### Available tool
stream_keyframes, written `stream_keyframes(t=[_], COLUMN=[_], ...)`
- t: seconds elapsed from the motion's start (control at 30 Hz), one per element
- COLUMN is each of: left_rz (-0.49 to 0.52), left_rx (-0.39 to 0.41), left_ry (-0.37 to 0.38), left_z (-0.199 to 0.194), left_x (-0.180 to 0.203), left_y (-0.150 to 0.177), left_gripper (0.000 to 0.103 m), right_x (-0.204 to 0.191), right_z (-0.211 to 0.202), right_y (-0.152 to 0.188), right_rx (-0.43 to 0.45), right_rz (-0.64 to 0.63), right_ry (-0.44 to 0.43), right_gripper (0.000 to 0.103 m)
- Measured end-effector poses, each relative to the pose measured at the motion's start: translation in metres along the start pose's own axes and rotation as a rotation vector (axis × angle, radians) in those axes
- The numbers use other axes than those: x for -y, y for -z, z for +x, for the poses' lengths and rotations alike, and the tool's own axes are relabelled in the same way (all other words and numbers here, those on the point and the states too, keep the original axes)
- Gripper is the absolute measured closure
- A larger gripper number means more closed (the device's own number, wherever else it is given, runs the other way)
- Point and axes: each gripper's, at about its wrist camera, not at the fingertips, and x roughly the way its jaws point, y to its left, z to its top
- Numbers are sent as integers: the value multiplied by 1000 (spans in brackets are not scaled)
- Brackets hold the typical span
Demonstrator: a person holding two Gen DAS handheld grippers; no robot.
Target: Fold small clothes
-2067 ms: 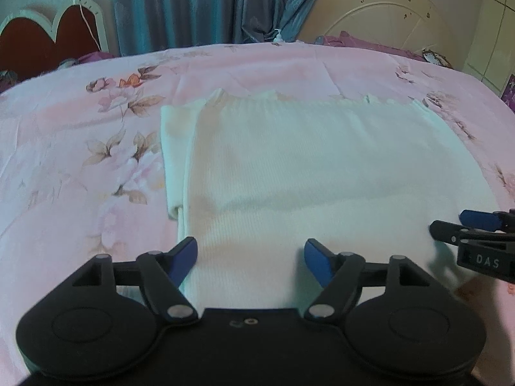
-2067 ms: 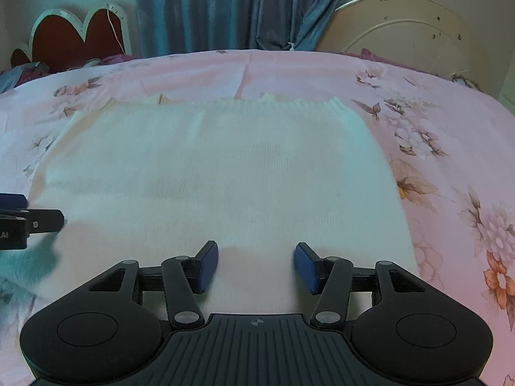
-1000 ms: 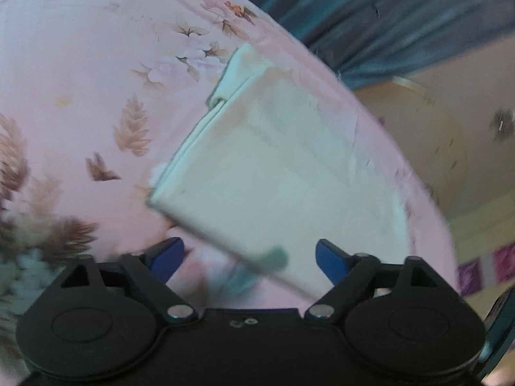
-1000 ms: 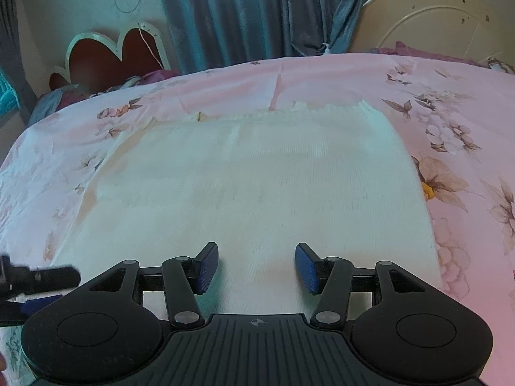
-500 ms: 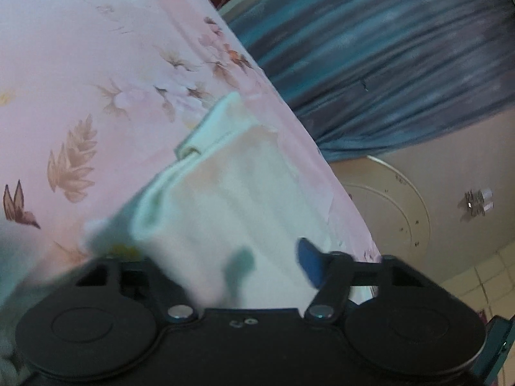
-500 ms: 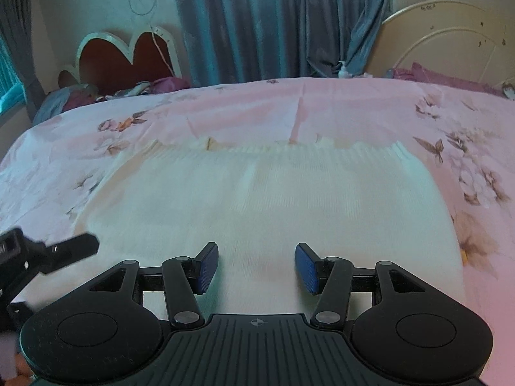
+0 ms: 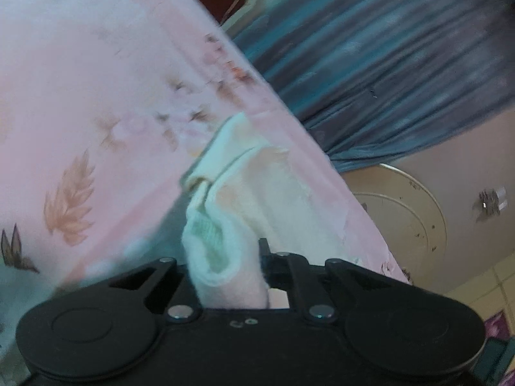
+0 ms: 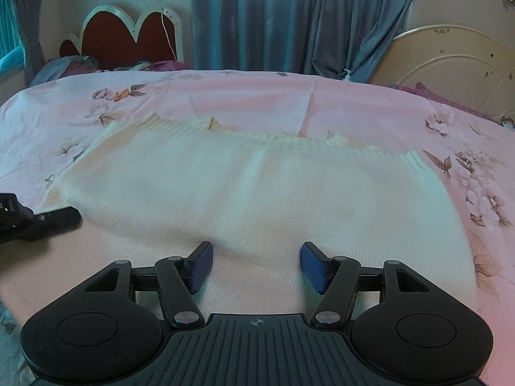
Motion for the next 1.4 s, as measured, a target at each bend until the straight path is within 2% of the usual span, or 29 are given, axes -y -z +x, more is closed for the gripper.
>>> stream_keyframes(t=[0.13,0.23,0.3,0.47,0.57,0.67,0.77,0.93,1.1,1.27,1.4], left_rz=[106,267,375,650,754,887,1000,1001,956,870,774], left_rx=[33,45,32,-67,-154,-254,-310,-346,-408,-367,-284], left_ry=[34,61,84,157,185,171,137,206,267,244,168], left_z=[-13,-19,-19,-4,12,31,39,18,-12,-42,-43], left_x=[28,60,85,148,173,187,188,185,166,147,135], left_y=[-5,-3,3,41,75,119,154,162,146,111,80], left_gripper=[96,96,96,96,96,95,87,76,68,60,53], right_x=[0,26,42,98,134,163,186,194,175,163,163], right_z=[-1,-12,-24,-53,-72,-89,-101,-100,-80,-52,-35], right_y=[-1,-9,-9,2,14,20,23,23,17,11,8], right_rx=[-2,16,39,60,82,102,118,94,33,-2,-11], right_rz=[-11,127,181,321,405,460,514,563,534,514,534], right_ry=[-4,-80,-75,-52,-24,6,-3,-146,-250,-288,-322], right_gripper=[42,42,42,42,42,42,42,42,42,42,42])
